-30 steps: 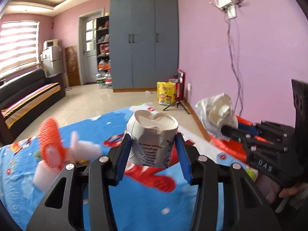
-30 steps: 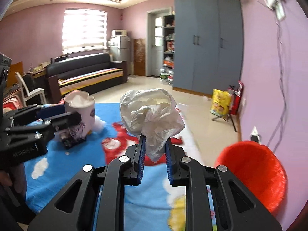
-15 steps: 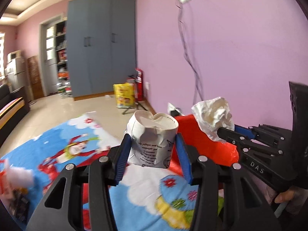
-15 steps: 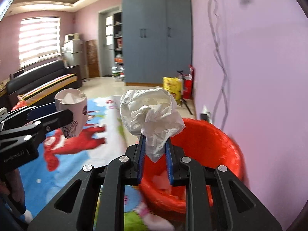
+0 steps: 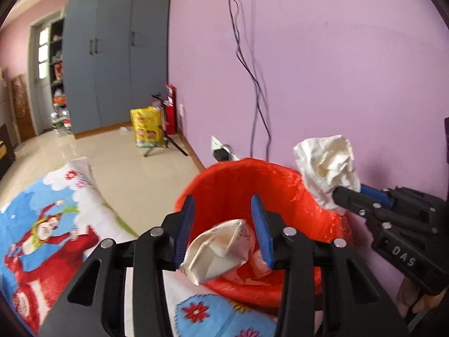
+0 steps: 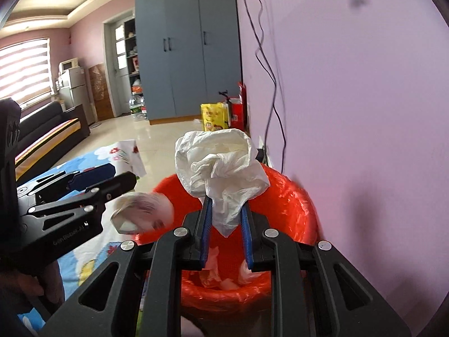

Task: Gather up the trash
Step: 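Carry the paper cup and tissue over the red bin and open both tools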

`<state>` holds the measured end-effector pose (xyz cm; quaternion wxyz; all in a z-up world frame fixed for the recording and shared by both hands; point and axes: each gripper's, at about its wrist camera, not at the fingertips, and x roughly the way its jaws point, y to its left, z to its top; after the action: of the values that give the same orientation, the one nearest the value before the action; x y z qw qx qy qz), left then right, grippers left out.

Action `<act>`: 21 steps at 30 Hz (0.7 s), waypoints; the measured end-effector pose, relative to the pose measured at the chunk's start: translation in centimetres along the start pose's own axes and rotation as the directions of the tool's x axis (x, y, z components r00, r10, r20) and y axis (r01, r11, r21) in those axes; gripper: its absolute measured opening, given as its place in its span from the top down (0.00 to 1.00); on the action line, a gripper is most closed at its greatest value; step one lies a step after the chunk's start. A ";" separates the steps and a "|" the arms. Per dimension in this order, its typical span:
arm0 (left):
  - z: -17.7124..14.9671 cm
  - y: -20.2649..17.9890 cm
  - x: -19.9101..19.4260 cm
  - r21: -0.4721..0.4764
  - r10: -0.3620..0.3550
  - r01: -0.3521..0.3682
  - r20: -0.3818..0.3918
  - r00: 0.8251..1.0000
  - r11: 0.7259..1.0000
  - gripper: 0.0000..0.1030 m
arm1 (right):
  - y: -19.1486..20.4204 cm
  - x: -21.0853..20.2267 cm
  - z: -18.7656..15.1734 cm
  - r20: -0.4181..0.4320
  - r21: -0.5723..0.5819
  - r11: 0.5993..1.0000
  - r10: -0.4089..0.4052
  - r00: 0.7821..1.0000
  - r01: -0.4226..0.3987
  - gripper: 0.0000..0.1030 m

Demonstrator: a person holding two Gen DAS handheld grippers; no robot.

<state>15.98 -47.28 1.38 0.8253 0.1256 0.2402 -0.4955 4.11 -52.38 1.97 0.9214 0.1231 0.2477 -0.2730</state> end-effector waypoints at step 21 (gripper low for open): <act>-1.8 4.2 -2.7 -0.043 0.157 -0.160 -0.069 0.985 0.986 0.10 | 1.8 1.3 -0.9 -0.024 -0.028 1.000 -0.004 1.000 0.004 0.37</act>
<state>18.07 -42.42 1.13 0.8565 0.1406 0.2680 -0.4181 5.75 -51.14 0.73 0.9195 0.1128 0.2627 -0.2699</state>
